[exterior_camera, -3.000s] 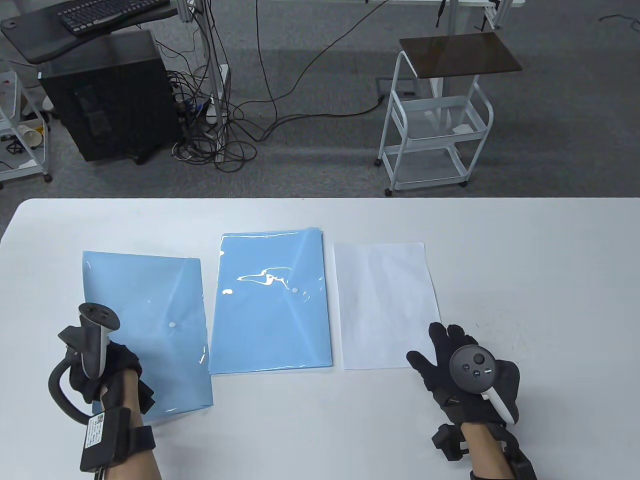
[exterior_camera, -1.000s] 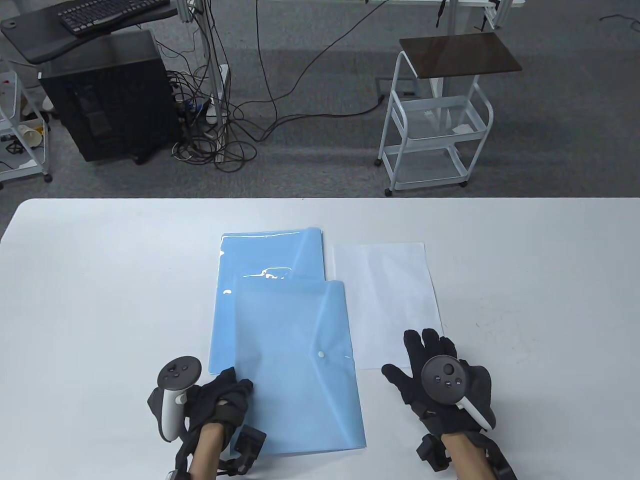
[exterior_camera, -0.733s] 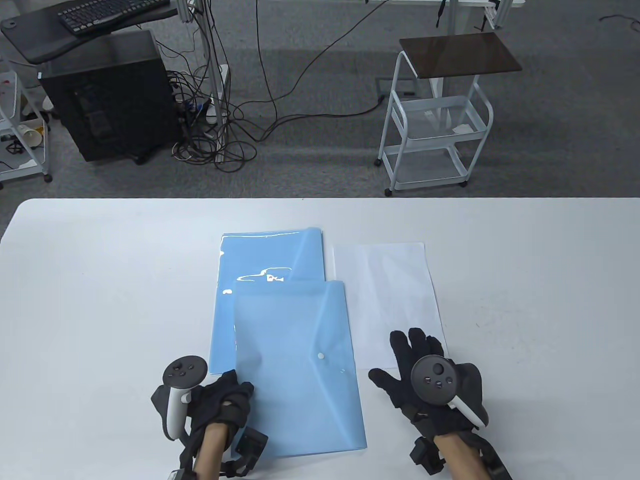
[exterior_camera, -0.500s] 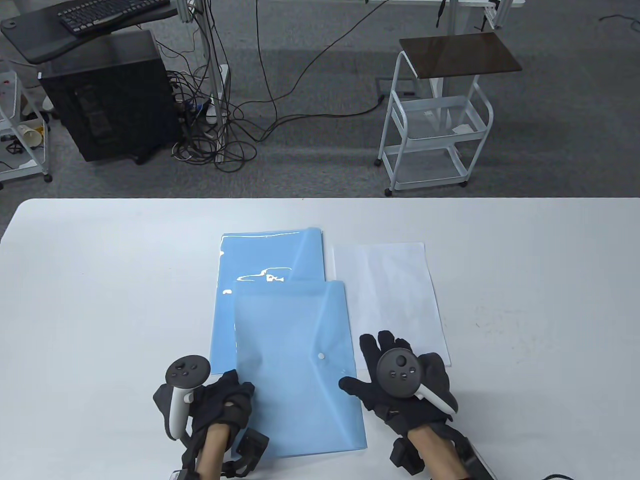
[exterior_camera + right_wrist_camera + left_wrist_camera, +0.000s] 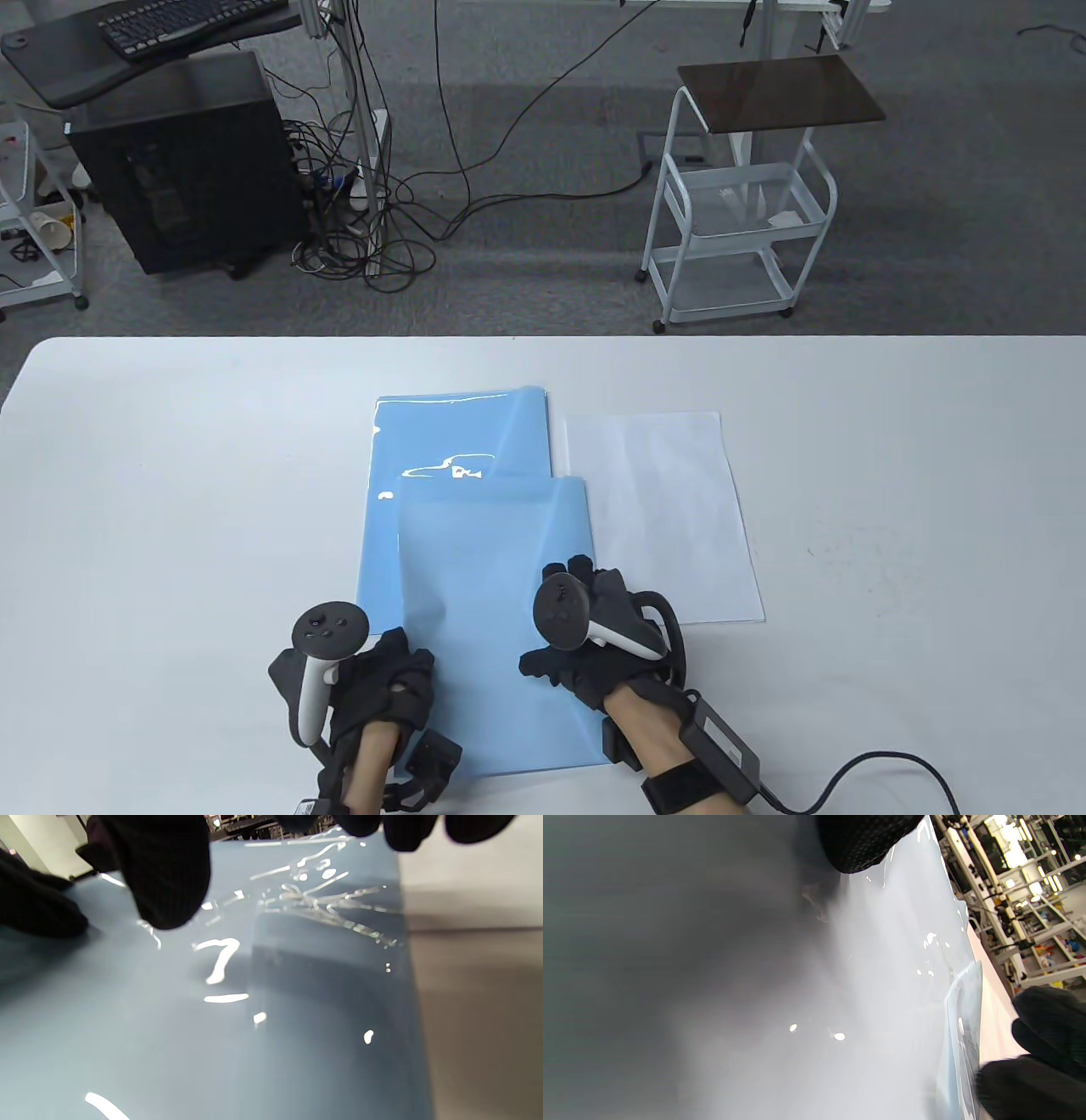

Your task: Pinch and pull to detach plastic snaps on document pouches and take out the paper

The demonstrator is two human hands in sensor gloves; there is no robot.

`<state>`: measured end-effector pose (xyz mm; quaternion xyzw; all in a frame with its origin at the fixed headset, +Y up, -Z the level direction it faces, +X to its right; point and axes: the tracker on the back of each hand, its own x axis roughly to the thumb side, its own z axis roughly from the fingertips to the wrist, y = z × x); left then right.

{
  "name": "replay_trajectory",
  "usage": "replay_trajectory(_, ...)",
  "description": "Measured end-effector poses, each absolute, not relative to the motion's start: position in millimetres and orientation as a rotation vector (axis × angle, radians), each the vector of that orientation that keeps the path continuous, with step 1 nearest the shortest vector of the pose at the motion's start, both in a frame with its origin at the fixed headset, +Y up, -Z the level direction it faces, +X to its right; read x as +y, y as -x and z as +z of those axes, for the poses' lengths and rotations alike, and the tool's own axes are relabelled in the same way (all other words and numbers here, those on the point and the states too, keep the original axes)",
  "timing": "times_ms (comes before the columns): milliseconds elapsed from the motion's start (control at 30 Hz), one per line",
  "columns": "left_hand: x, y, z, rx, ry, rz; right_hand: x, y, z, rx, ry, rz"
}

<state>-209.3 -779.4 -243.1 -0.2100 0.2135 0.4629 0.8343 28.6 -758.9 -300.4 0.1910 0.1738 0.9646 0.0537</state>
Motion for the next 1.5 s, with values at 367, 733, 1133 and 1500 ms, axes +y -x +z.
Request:
replay_trajectory(367, -780, 208, -244, 0.449, 0.439, 0.948, -772, -7, -314, 0.625, -0.609, 3.05)
replay_trajectory(733, -780, 206, -244, 0.445, 0.437, 0.926, -781, 18, -319, 0.462, -0.58, 3.223)
replay_trajectory(1133, -781, 207, -245, 0.436, 0.464, 0.938, -784, 35, -328, 0.377, -0.588, 3.35)
replay_trajectory(1500, -780, 207, -245, 0.434, 0.455, 0.907, -782, 24, -337, 0.283, -0.551, 3.293)
